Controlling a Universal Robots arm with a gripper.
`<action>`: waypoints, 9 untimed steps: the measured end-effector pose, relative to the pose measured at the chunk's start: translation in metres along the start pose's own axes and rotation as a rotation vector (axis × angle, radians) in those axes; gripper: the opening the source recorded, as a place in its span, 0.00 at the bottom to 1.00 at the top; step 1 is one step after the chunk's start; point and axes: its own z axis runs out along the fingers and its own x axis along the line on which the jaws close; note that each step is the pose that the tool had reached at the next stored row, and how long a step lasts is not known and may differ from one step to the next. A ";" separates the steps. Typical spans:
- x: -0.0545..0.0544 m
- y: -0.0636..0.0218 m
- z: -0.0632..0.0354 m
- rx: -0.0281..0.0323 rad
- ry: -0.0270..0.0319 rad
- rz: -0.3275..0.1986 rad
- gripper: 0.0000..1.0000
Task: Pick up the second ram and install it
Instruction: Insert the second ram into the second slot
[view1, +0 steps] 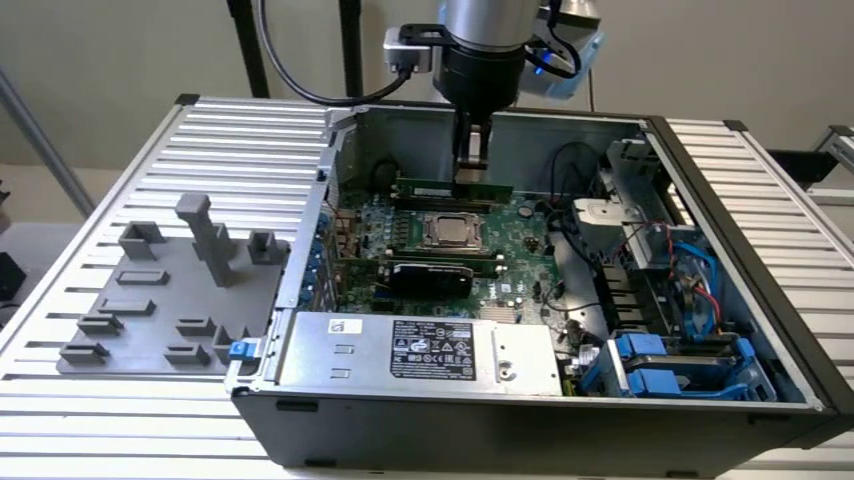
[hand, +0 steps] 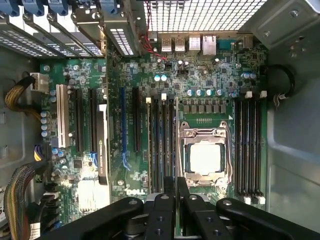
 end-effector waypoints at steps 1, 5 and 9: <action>0.000 0.0000 0.0000 0.0000 0.0000 0.000 0.00; 0.000 0.0000 0.0000 0.0000 0.0000 0.000 0.00; 0.000 0.0000 0.0000 0.0001 0.0000 0.000 0.00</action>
